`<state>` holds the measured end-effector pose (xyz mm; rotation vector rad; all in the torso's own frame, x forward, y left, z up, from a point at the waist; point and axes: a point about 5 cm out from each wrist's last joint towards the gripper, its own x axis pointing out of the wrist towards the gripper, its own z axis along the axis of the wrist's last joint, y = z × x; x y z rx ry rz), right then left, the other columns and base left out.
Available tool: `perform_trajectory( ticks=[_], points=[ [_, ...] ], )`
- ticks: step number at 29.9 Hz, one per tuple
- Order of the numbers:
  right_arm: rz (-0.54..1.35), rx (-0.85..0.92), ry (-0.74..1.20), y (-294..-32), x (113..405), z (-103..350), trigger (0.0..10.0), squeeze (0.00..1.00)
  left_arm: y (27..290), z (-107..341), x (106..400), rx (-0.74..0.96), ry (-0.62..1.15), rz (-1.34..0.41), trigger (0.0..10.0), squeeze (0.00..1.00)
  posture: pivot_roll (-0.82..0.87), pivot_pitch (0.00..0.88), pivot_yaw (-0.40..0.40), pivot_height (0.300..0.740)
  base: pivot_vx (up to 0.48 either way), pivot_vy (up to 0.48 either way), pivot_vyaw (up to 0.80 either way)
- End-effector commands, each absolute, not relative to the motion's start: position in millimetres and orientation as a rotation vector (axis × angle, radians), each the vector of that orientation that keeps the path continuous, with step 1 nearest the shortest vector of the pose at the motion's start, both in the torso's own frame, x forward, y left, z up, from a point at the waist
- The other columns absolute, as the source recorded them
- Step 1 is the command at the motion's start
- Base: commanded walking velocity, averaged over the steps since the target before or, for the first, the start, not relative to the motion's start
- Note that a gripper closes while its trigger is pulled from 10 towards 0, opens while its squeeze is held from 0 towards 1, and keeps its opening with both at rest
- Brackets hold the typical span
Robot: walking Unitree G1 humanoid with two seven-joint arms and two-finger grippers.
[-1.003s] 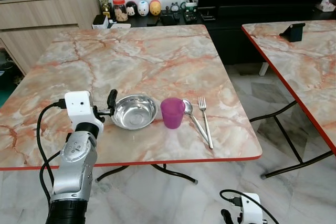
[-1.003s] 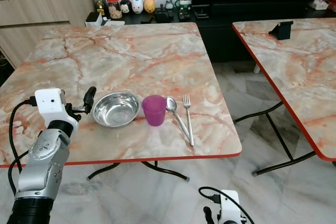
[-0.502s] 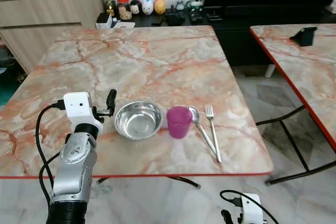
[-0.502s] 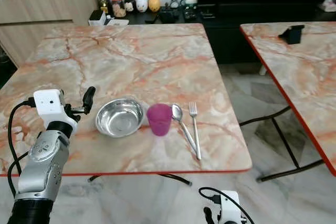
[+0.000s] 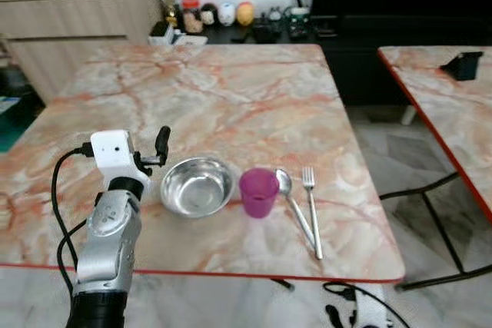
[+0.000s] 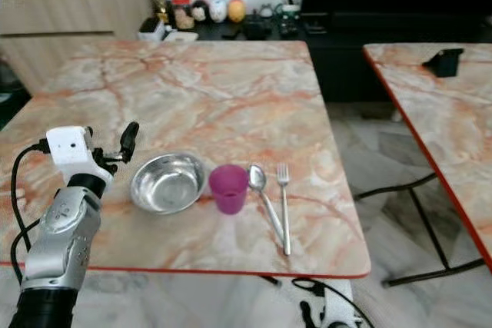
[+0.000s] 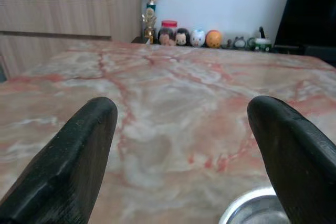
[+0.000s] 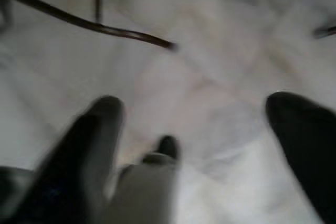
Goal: Setting the table
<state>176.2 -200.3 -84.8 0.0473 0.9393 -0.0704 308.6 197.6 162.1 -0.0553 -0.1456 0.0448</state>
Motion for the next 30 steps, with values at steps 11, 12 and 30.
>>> perform_trajectory(
  ticks=[11, 12, 30],
  points=[
    [-0.070, 0.029, 0.950, -206, 175, -84, 10.0, 0.00, 206, 130, 308, -0.102, 0.182, -0.065, 10.0, 0.00, -0.04, 0.000, 0.027, 0.720, 0.000, 0.000, 0.00],
    [-0.068, 0.028, 0.950, -206, 175, -84, 10.0, 0.00, 207, 129, 308, -0.099, 0.189, -0.062, 10.0, 0.00, -0.04, 0.000, 0.027, 0.720, 0.000, 0.000, 0.00],
    [-0.074, 0.038, 0.952, -203, 174, -86, 10.0, 0.00, 199, 130, 321, -0.144, 0.266, -0.063, 10.0, 0.00, -0.04, 0.000, 0.039, 0.720, 0.000, 0.000, 0.00]
  ],
)
